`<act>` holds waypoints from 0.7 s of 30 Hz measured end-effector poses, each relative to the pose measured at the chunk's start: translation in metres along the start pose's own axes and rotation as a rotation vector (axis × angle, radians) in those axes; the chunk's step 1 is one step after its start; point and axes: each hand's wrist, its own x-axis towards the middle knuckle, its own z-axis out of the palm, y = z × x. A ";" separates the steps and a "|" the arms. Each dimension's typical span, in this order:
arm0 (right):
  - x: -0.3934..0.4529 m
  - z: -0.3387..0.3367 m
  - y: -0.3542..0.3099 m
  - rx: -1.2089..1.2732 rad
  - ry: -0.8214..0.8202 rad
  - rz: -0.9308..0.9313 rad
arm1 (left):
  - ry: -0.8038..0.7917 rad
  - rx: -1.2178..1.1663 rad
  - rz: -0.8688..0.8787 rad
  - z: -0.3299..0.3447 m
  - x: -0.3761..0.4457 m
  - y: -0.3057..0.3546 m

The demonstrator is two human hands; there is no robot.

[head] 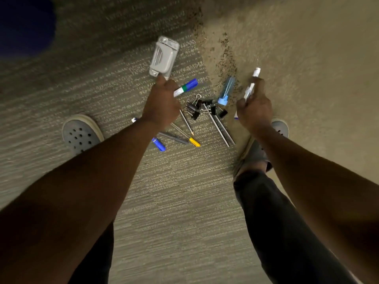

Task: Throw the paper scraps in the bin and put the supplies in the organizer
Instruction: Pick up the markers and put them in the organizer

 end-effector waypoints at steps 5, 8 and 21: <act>-0.044 -0.004 -0.060 0.819 -0.348 0.369 | -0.265 -0.600 -0.156 -0.035 -0.046 0.013; -0.067 0.005 -0.089 1.148 -0.694 0.530 | -0.497 -0.934 -0.231 -0.043 -0.068 0.010; -0.075 0.121 -0.146 0.622 -0.670 0.482 | -0.011 -0.684 -0.466 -0.063 -0.073 -0.082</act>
